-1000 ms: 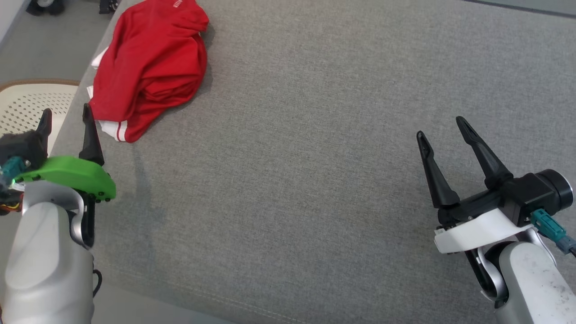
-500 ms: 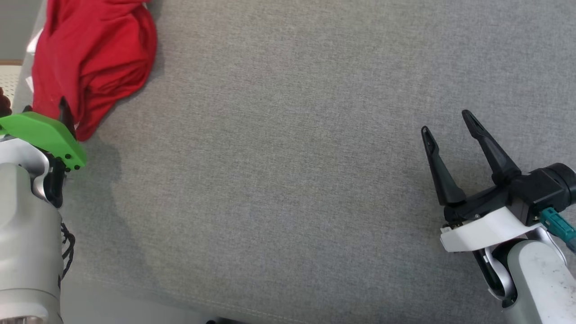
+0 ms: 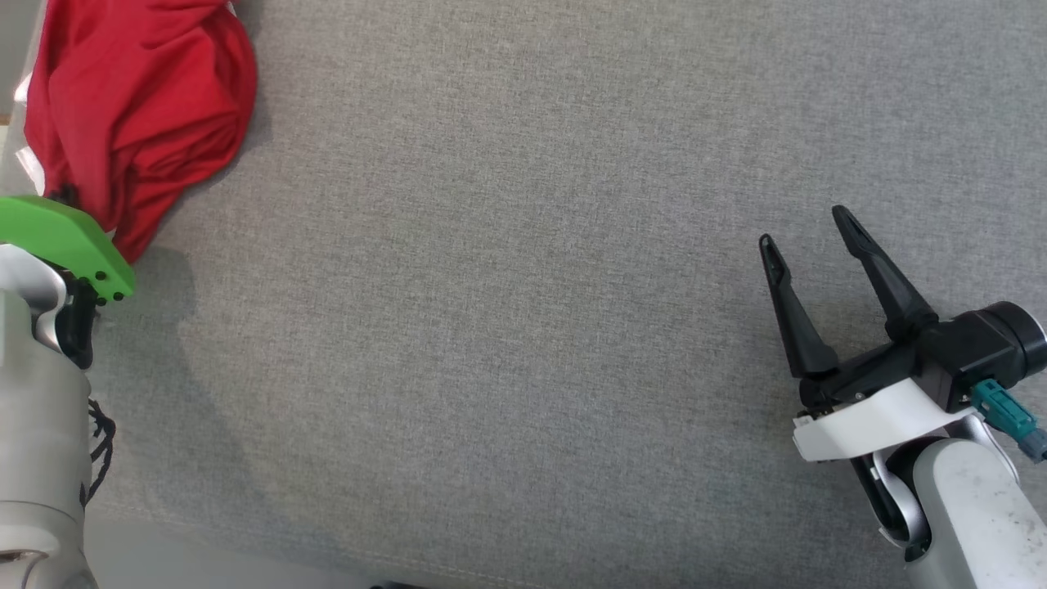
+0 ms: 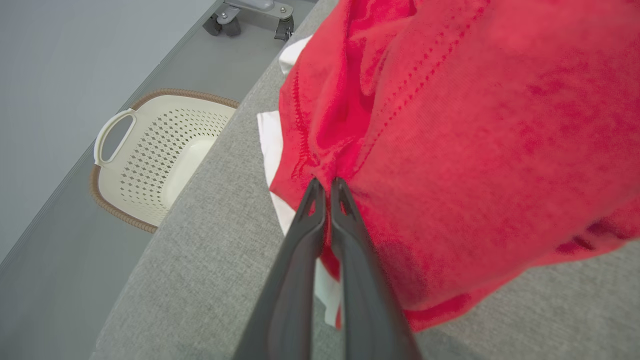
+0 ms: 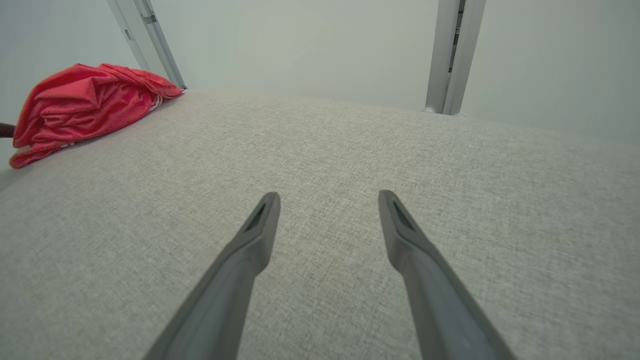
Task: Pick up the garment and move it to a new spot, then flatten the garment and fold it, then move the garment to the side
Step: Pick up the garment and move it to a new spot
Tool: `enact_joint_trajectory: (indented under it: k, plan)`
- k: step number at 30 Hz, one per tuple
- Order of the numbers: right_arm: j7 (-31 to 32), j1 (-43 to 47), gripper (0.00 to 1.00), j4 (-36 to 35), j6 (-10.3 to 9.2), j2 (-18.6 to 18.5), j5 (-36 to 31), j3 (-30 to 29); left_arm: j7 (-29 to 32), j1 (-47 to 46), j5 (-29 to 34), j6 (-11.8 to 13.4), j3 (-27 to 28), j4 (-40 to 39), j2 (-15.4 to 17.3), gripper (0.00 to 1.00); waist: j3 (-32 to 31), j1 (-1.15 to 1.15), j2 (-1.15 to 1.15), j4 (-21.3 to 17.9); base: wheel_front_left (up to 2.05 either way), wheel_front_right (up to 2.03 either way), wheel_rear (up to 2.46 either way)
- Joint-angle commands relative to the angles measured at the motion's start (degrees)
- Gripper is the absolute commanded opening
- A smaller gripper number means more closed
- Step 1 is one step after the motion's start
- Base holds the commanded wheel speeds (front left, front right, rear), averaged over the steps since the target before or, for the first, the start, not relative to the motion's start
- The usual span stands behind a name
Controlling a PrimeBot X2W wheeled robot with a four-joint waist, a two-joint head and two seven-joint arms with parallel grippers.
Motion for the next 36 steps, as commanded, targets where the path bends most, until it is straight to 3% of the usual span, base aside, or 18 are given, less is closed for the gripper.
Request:
enact_joint_trajectory:
  k: [1,12,23,32,36]
  plan:
    - [-0.5,-0.4,1.00,0.6,-0.09,0.2,0.5,0.3,-2.1,-0.5,0.2,0.4,0.1,-0.1,1.0,0.00,-1.3,-0.01,0.00,0.0,0.00,0.00,0.00]
    - [-3.3,-0.7,1.00,6.6,-0.09,3.7,1.6,2.6,-16.1,-1.8,1.8,0.1,-1.7,-6.4,3.7,0.00,-10.3,-0.01,0.00,-1.3,0.00,0.00,0.00]
    - [-5.0,-1.1,1.00,11.4,-0.09,7.8,3.4,2.5,-16.8,4.3,5.9,-0.9,-7.3,-34.1,4.8,0.00,-18.3,-0.01,0.00,-6.1,0.00,0.00,0.00]
    - [-5.1,-0.5,1.00,11.2,-0.09,9.9,4.2,1.6,-16.8,5.2,4.8,-0.9,-15.4,-43.8,3.0,0.00,-21.0,-0.01,0.00,-13.2,0.00,0.00,0.00]
    - [-5.1,0.1,1.00,11.0,-0.09,10.5,3.9,0.1,-16.1,5.1,4.6,-0.9,-18.8,-45.5,-0.2,0.00,-21.5,-0.01,0.00,-16.7,0.00,0.00,0.00]
